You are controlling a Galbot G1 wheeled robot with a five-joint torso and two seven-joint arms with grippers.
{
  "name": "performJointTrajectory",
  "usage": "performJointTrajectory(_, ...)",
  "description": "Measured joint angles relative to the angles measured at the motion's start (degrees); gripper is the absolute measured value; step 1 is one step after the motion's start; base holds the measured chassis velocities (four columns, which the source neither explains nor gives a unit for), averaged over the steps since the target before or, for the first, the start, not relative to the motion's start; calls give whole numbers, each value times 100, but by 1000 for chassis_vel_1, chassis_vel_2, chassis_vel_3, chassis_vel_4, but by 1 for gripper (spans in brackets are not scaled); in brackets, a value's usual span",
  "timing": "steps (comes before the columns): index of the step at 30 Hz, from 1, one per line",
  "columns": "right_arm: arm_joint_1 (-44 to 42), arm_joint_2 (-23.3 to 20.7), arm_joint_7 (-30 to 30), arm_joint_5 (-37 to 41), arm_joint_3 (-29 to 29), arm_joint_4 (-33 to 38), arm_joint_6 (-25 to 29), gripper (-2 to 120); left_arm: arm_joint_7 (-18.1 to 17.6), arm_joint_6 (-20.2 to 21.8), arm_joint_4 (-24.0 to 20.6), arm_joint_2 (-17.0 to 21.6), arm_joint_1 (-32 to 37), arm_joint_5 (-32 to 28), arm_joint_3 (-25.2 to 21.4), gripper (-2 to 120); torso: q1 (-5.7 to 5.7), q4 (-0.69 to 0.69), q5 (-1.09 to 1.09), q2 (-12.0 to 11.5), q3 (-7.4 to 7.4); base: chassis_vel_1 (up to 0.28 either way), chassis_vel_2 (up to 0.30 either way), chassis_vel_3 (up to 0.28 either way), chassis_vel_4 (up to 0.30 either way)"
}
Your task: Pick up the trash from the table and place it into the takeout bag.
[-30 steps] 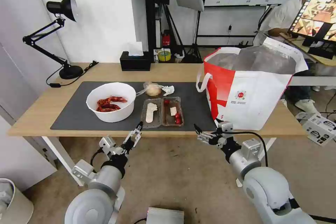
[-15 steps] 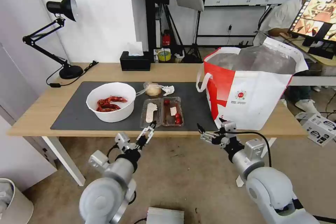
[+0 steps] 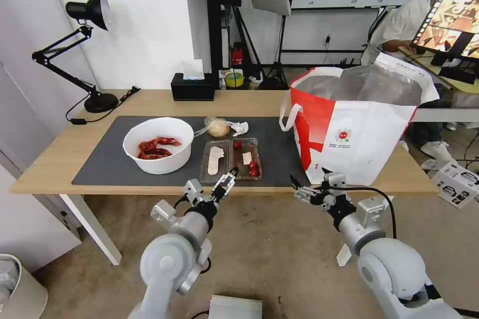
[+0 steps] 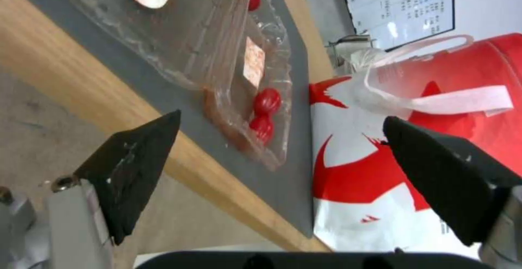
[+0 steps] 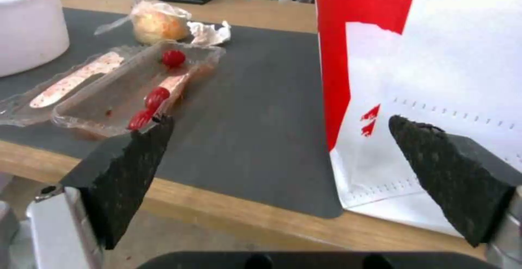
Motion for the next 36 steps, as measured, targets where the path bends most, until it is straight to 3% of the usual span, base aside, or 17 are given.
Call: performJointTrajectory(36,-55,10,31,-6,138,-80,38,100,-105,-221,821,-148,-591,-1,-39,100,0,0,0,1,0,0,0,0,0)
